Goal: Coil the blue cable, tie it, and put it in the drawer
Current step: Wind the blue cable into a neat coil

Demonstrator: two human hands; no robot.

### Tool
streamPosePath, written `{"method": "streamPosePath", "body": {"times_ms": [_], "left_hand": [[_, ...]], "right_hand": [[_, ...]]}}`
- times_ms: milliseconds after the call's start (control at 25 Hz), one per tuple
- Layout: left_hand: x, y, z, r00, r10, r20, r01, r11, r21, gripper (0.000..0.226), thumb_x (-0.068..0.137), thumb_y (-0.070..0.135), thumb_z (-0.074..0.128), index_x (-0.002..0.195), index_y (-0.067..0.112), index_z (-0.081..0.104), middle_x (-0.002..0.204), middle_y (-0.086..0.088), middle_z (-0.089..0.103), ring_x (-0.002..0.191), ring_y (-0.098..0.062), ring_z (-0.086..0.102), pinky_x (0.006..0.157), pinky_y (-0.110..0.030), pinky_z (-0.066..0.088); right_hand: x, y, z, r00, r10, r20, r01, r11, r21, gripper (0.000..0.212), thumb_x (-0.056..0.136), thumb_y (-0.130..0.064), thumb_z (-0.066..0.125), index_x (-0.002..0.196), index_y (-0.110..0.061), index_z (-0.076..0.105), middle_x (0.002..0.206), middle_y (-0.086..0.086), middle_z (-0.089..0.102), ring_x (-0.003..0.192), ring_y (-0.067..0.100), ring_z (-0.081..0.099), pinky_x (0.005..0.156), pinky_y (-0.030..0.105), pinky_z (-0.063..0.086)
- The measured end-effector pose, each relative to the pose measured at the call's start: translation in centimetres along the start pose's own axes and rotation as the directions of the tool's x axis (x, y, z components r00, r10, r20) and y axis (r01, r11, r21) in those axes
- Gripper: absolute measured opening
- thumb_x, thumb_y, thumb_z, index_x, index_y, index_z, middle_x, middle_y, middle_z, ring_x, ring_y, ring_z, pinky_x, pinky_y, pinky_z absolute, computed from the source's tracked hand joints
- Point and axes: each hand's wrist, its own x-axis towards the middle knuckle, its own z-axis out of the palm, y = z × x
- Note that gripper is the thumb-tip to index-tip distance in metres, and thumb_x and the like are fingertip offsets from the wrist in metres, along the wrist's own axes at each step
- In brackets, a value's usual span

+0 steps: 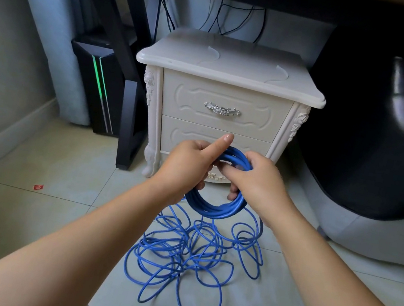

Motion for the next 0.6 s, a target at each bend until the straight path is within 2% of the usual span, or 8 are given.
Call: {"method": "streamPosePath", "body": {"times_ms": [80, 160, 240, 280, 320, 400, 480, 600], "left_hand": [[-0.2, 0.0, 0.2, 1.0, 0.016, 0.008, -0.016, 1.0, 0.007, 0.039, 0.086, 0.051, 0.067, 0.071, 0.015, 0.061, 0.047, 0.012, 0.031, 0.044, -0.013, 0.026, 0.046, -0.026, 0.026], [-0.4, 0.1, 0.3, 0.999, 0.025, 0.025, -0.026, 0.999, 0.021, 0.027, 0.083, 0.045, 0.073, 0.079, 0.018, 0.069, 0.044, 0.015, 0.036, 0.044, -0.011, 0.028, 0.046, -0.025, 0.026], [-0.3, 0.1, 0.0, 1.0, -0.001, 0.027, 0.001, 1.0, -0.011, 0.024, 0.083, 0.041, 0.073, 0.084, 0.017, 0.072, 0.043, 0.015, 0.036, 0.042, -0.009, 0.027, 0.046, -0.024, 0.024], [-0.2, 0.0, -0.1, 0.999, -0.022, 0.027, 0.023, 0.999, -0.043, 0.023, 0.084, 0.041, 0.073, 0.08, 0.019, 0.072, 0.044, 0.013, 0.034, 0.042, -0.009, 0.025, 0.045, -0.024, 0.022], [-0.1, 0.1, -0.3, 0.999, -0.048, 0.026, 0.05, 0.995, -0.085, 0.026, 0.084, 0.042, 0.072, 0.07, 0.02, 0.069, 0.047, 0.011, 0.029, 0.042, -0.01, 0.022, 0.044, -0.024, 0.02], [0.3, 0.1, -0.6, 0.994, -0.107, 0.025, 0.11, 0.977, -0.182, 0.04, 0.087, 0.041, 0.07, 0.058, 0.02, 0.051, 0.05, 0.008, 0.021, 0.042, -0.01, 0.016, 0.04, -0.022, 0.016], [0.5, 0.1, -0.9, 0.988, -0.149, 0.038, 0.153, 0.95, -0.274, 0.043, 0.089, 0.04, 0.067, 0.062, 0.021, 0.039, 0.048, 0.009, 0.019, 0.04, -0.008, 0.015, 0.038, -0.019, 0.014], [0.6, 0.2, -1.1, 0.98, -0.194, 0.05, 0.198, 0.903, -0.381, 0.042, 0.089, 0.042, 0.067, 0.064, 0.02, 0.041, 0.049, 0.009, 0.019, 0.038, -0.006, 0.015, 0.036, -0.017, 0.014]], "right_hand": [[0.0, -0.1, 0.2, 0.998, -0.033, -0.061, 0.024, 0.991, -0.135, 0.027, 0.084, -0.034, 0.069, 0.094, -0.012, 0.057, 0.071, -0.004, 0.06, 0.046, 0.013, 0.064, 0.044, 0.02, 0.044], [0.0, -0.1, 0.3, 0.997, -0.04, -0.065, 0.03, 0.988, -0.149, 0.028, 0.084, -0.035, 0.069, 0.098, -0.015, 0.056, 0.079, -0.004, 0.061, 0.046, 0.014, 0.064, 0.045, 0.02, 0.043], [0.1, 0.1, 0.0, 0.999, -0.038, 0.018, 0.038, 0.999, -0.012, 0.03, 0.083, -0.031, 0.073, 0.1, -0.014, 0.056, 0.083, -0.002, 0.061, 0.046, 0.014, 0.059, 0.055, 0.031, 0.055], [0.1, 0.2, -0.3, 0.995, -0.038, 0.09, 0.029, 0.995, 0.1, 0.029, 0.083, -0.026, 0.075, 0.102, -0.013, 0.058, 0.08, 0.0, 0.06, 0.047, 0.013, 0.057, 0.061, 0.038, 0.058], [0.1, 0.2, -0.8, 0.984, -0.049, 0.174, 0.011, 0.977, 0.211, 0.026, 0.084, -0.02, 0.075, 0.104, -0.013, 0.059, 0.075, 0.002, 0.06, 0.051, 0.013, 0.056, 0.064, 0.039, 0.059], [0.0, 0.4, -2.1, 0.936, -0.092, 0.339, -0.049, 0.921, 0.386, 0.029, 0.082, -0.012, 0.072, 0.109, -0.018, 0.063, 0.07, 0.003, 0.062, 0.06, 0.015, 0.062, 0.068, 0.032, 0.057], [0.1, 0.8, -3.3, 0.874, -0.153, 0.461, -0.124, 0.847, 0.517, 0.042, 0.077, -0.014, 0.074, 0.117, -0.021, 0.063, 0.086, 0.006, 0.071, 0.076, 0.019, 0.07, 0.075, 0.029, 0.057], [0.5, 1.6, -4.5, 0.777, -0.245, 0.58, -0.21, 0.768, 0.605, 0.078, 0.069, -0.022, 0.084, 0.139, -0.015, 0.05, 0.12, 0.017, 0.067, 0.101, 0.032, 0.07, 0.086, 0.034, 0.056]]}}
